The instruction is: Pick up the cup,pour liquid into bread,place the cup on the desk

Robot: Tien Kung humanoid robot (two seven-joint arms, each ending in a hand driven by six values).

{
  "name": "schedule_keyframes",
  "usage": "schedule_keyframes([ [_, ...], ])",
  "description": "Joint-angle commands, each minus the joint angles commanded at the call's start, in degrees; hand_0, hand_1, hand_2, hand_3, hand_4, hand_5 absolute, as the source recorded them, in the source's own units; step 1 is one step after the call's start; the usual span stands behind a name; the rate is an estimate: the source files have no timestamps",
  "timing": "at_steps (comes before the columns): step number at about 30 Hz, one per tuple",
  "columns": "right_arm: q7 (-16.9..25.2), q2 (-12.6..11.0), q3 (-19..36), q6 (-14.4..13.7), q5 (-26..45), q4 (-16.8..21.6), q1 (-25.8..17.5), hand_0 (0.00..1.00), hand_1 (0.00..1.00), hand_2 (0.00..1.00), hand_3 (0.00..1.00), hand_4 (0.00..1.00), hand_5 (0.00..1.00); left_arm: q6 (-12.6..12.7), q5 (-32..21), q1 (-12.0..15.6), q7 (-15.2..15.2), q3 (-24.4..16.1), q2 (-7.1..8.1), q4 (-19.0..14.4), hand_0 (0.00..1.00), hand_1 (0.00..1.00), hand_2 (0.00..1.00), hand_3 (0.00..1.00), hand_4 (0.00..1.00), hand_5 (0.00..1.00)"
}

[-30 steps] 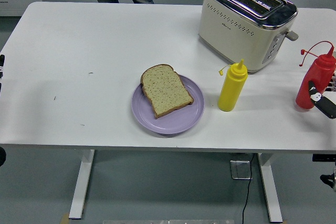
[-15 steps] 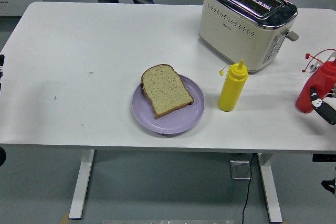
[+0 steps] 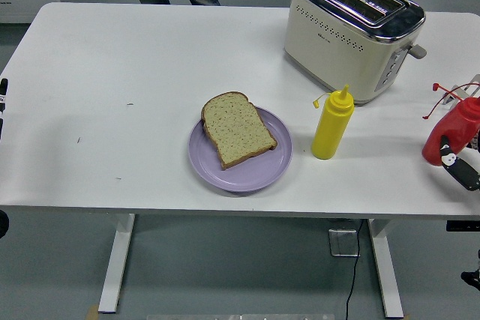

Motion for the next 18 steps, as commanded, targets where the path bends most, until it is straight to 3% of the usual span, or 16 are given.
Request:
schedule_keyframes([
  [4, -0.49, -0.15, 0.37, 0.6, -1.07, 0.57, -0.63, 0.605, 0.554, 0.549, 0.669, 0.627, 0.034, -0.01, 0.01, -0.04, 0.01, 0.02, 0.03, -0.03, 0.827, 0.818, 0.863, 0.82, 0.654, 0.998],
  [5, -0.67, -0.21, 0.43, 0.78, -1.51, 0.83, -0.84, 0.759, 0.695, 0.755, 0.867, 0.749, 0.122, 0.01, 0.01, -0.04, -0.01, -0.03, 0.02, -0.01, 0.826, 0.818, 0.863, 0.82, 0.653, 0.998],
  [10, -1.02, -0.14, 0.75, 1.13, -2.14, 1.31, -1.23, 0.759, 0.695, 0.755, 0.867, 0.749, 0.122, 0.02, 0.02, -0.04, -0.01, -0.06, 0.03, -0.01, 0.826, 0.818, 0.863, 0.82, 0.653, 0.998],
  [11, -1.02, -0.09, 0.84, 1.25, -2.09, 1.41, -1.33, 0.832, 0.776, 0.87, 0.968, 0.769, 0.136, 0.02, 0.02, -0.05, -0.01, -0.05, 0.04, -0.01, 0.826, 0.818, 0.863, 0.82, 0.653, 0.998],
  [16, -0.73, -0.03, 1.17, 1.3, -1.97, 2.17, -1.84, 0.832, 0.776, 0.87, 0.968, 0.769, 0.136, 0.03, 0.03, -0.07, -0.02, -0.11, 0.02, 0.0, 0.826, 0.818, 0.863, 0.82, 0.653, 0.998],
  [17, -0.71, -0.02, 1.2, 1.3, -1.97, 2.2, -1.86, 0.872, 0.828, 0.93, 0.998, 0.782, 0.139, 0.03, 0.02, -0.07, -0.03, -0.12, 0.02, 0.0, 0.826, 0.819, 0.863, 0.82, 0.653, 0.998],
  [18, -0.66, 0.0, 1.37, 1.41, -1.89, 2.38, -1.93, 0.872, 0.828, 0.93, 0.998, 0.782, 0.139, 0.03, 0.02, -0.07, -0.03, -0.13, 0.02, 0.0, 0.826, 0.819, 0.863, 0.82, 0.653, 0.998],
])
